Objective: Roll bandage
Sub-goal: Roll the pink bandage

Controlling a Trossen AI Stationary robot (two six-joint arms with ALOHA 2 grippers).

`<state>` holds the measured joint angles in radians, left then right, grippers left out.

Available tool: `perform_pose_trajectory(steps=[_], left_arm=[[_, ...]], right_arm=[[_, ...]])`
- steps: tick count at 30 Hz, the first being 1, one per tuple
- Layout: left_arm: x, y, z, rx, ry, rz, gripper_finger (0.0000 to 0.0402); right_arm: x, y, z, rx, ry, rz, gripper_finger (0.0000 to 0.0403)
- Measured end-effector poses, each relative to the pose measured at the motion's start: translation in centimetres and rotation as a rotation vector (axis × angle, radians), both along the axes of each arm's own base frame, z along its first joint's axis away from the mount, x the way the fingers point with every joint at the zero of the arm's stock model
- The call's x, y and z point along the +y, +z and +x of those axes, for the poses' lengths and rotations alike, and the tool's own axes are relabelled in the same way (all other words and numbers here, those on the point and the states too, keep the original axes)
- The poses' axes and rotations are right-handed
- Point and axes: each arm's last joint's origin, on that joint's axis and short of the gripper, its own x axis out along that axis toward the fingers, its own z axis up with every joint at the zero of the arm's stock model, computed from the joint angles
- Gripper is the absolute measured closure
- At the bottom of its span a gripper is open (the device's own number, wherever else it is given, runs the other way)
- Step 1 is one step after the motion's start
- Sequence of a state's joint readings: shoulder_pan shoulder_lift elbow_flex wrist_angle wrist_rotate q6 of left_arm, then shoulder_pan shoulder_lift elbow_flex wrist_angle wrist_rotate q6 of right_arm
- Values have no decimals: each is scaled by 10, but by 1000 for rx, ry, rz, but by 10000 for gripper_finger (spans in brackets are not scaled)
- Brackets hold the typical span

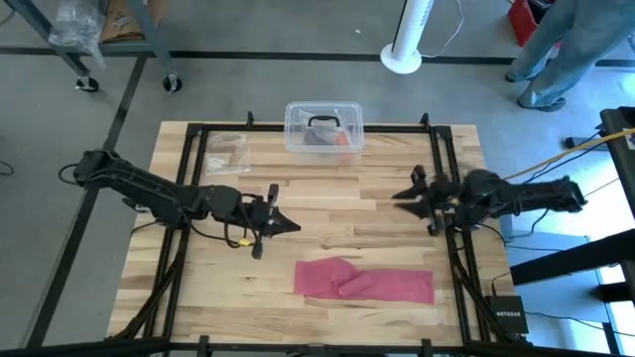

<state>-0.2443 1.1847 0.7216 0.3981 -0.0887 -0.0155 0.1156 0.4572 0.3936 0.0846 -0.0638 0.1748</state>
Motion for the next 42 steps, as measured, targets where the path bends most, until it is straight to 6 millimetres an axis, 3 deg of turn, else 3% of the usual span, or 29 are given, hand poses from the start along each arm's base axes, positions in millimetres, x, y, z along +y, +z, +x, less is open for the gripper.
perform_pose_trajectory(steps=[4,7,13,17,20,26,30,37,42], left_arm=[[0,0,0,2,1,-8,401],[0,0,0,7,2,-22,401],[0,-1,0,21,5,-57,401],[0,-2,0,24,6,-52,401],[3,-1,1,23,17,-52,401],[8,-1,2,23,37,-52,401],[8,-1,2,23,37,-56,401],[7,-2,1,30,36,-77,401],[7,-2,1,37,38,-105,401]], right_arm=[[20,1,27,268,112,-70,255],[39,-9,48,418,150,-132,244],[74,-44,86,665,220,-195,235],[96,-72,101,787,280,-270,234],[107,-90,107,853,320,-330,234],[122,-107,116,898,323,-385,234],[125,-110,119,890,308,-388,224],[127,-108,121,869,306,-320,171],[127,-114,122,880,304,-335,171]])
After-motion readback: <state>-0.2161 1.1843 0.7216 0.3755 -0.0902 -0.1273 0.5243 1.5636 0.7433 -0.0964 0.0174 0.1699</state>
